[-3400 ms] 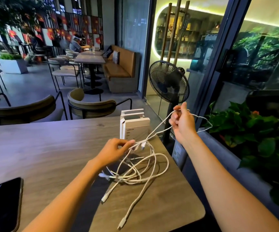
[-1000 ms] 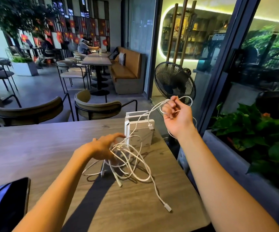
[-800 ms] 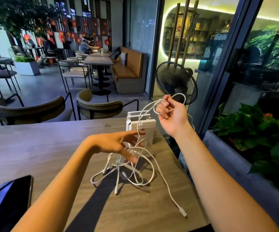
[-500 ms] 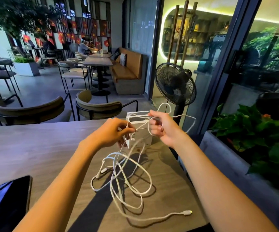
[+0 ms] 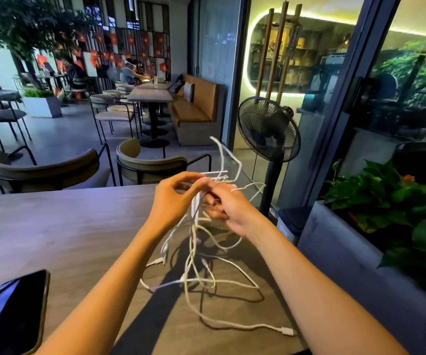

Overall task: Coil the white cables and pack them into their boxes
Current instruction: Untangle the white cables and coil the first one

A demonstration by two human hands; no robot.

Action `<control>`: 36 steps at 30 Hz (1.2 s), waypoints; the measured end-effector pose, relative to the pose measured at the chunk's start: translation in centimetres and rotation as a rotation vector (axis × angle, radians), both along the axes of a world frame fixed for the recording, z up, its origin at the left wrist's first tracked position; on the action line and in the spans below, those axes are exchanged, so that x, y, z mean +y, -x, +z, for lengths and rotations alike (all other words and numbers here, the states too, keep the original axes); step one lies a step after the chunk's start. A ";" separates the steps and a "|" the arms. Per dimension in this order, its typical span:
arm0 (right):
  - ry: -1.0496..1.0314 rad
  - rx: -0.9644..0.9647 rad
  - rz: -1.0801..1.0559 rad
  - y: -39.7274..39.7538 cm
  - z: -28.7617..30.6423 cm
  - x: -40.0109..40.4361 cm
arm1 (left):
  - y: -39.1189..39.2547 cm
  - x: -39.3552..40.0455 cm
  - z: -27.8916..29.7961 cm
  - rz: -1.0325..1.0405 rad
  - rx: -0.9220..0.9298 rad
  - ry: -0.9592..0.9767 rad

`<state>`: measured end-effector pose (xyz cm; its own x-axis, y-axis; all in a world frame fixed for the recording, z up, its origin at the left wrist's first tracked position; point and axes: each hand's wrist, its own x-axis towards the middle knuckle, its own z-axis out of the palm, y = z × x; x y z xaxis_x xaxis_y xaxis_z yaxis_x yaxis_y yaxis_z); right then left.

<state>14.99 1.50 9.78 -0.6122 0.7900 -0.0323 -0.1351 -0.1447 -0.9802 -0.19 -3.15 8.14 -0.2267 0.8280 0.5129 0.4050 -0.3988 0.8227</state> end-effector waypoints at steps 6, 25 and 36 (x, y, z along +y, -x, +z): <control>0.145 0.340 -0.071 -1.2 1.4 1.7 | 2.1 -1.3 -2.5 -0.468 0.111 0.456; 0.312 0.910 -0.065 -4.6 5.0 3.9 | 6.9 0.6 -5.6 -0.349 0.700 1.011; 0.131 0.031 -0.153 -3.1 0.6 2.9 | 4.1 0.2 -1.5 -0.120 0.157 0.127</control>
<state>18.05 4.42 10.36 -0.4881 0.8640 -0.1236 -0.1952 -0.2461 -0.9494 -4.26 -2.99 6.65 -0.0480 0.9044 0.4239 0.4877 -0.3492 0.8001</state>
